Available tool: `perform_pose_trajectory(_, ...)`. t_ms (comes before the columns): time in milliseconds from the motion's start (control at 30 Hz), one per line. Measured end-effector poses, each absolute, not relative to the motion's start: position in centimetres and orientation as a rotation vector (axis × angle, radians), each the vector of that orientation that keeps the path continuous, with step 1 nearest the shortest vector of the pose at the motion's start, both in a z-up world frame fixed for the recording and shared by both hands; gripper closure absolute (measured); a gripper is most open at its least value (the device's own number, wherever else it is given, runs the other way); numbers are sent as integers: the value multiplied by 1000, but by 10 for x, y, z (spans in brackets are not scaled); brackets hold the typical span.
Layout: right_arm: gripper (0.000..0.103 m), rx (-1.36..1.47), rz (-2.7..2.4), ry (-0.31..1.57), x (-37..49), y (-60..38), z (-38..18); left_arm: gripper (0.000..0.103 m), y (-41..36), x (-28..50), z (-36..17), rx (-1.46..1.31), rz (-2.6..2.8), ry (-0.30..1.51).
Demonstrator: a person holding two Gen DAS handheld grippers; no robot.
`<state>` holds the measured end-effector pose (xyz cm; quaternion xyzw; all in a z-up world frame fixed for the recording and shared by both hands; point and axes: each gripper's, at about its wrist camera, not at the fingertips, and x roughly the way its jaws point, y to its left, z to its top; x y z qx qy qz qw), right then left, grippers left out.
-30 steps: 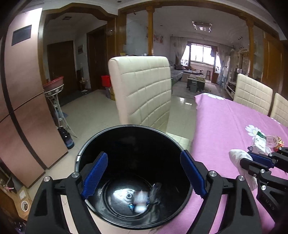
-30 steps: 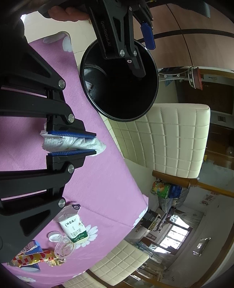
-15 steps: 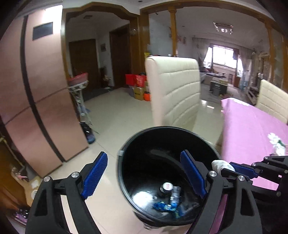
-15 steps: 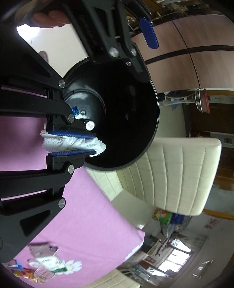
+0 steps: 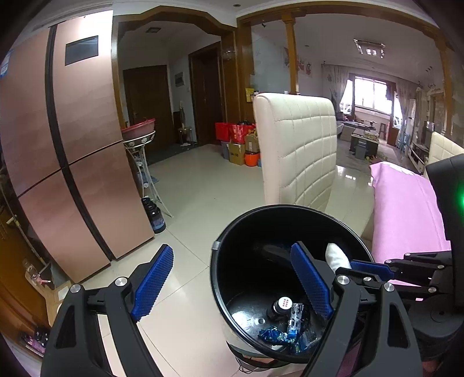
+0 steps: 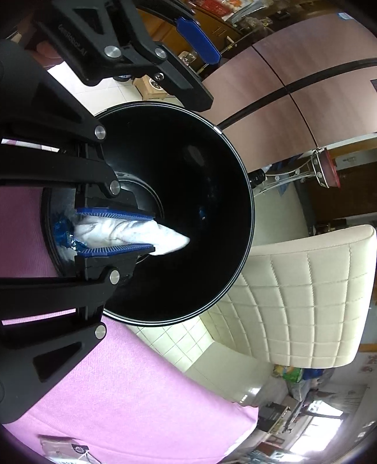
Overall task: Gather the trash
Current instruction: 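Move both open tools back over the table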
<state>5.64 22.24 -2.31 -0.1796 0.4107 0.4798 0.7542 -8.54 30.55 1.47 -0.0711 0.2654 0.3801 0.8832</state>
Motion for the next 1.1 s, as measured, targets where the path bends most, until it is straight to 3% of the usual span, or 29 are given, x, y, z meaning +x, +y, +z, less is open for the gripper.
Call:
perform_pose_trajectory(67,13,-402,1012,870,56,218,-21,22,303,-85,16,-149,793,541)
perform_pose_trajectory(133,12,-391,988,765,52,210,-14,19,304,-85,19,-166,783,536)
perform_pose_trajectory(633,12,-470,803,670,68,145,-5,18,281,-59,19,-201,664,554)
perform_pose_trajectory(1100,16,-381,329,715,123,-51,-3,18,155,49,0,-113,161,676)
